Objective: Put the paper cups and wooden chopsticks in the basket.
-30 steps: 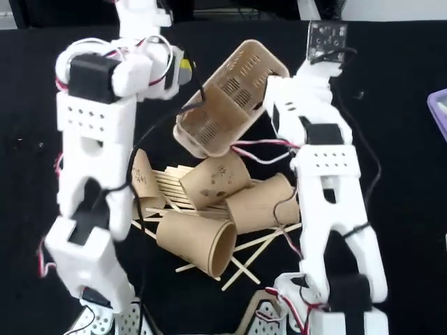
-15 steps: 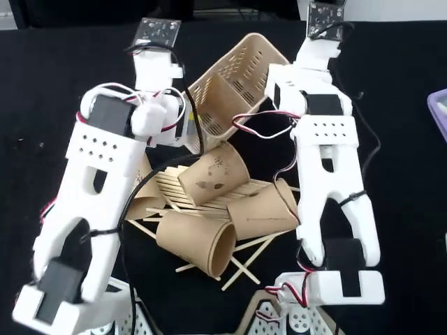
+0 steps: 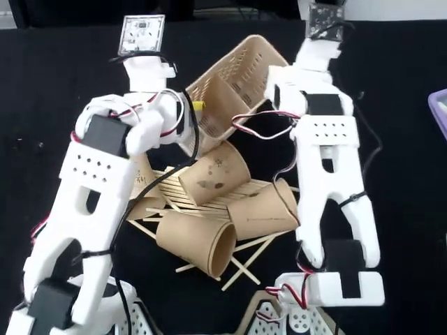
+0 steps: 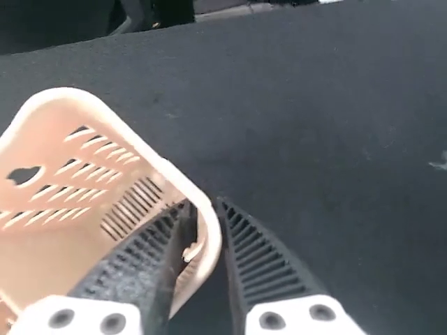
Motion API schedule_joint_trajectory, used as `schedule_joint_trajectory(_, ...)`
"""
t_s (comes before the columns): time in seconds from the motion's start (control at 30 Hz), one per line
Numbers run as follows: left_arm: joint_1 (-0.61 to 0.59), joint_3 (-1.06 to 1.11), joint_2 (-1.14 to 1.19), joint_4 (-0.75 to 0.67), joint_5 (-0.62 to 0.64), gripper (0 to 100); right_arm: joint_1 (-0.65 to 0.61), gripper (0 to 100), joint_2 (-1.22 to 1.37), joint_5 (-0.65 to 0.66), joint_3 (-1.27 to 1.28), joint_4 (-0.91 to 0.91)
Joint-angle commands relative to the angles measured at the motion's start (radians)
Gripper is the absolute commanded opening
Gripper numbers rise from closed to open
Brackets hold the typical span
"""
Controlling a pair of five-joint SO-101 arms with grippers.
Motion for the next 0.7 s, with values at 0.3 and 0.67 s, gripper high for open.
schedule_joint_trajectory(0.3, -0.001, 0.234, 0.017, -0.213, 0.040, 22, 0.005, 1.1, -0.004, -0.002, -0.058, 0.008)
schedule_joint_trajectory(0.67, -0.183, 0.150, 0.034, -0.233, -0.058, 3, 0.021, 1.1, -0.038, 0.000, 0.091, 0.012)
